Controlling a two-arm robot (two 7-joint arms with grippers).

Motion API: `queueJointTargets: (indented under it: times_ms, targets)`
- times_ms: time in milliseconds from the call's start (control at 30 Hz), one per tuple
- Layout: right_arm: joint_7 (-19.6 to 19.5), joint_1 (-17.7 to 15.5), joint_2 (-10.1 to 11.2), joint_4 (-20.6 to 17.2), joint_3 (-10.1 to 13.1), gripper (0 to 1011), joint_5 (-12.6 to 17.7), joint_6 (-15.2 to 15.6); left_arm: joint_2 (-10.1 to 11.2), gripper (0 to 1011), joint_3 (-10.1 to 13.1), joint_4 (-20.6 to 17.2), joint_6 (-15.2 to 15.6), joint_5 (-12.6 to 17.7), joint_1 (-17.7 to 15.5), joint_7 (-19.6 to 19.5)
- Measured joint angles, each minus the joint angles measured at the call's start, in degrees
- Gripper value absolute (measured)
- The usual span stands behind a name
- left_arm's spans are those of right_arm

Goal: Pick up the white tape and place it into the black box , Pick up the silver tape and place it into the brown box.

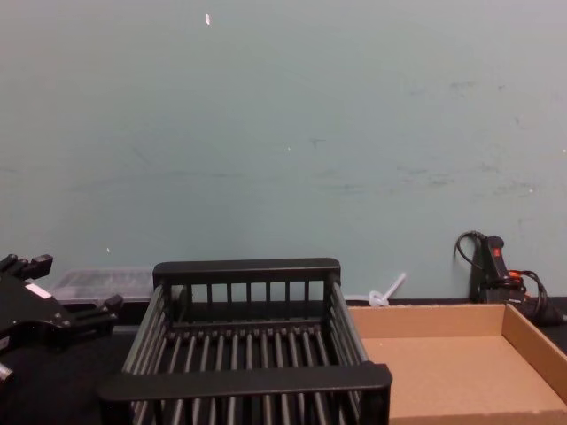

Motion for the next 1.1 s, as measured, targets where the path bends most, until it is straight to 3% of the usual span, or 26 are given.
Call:
queueJointTargets:
  times_ms: [733,1100]
  targets:
    - [1.41,-0.49,-2.30,0.07,2.03,1003,-2.17,1.13,0.00,1001,0.00,0.00,0.00,0.00,0.00,0.00]
    - [1.53,-0.50,-2.37,0.03,2.14,1002,-2.23,1.18,0.00,1001,0.00,0.00,0.00,0.00,0.00,0.00]
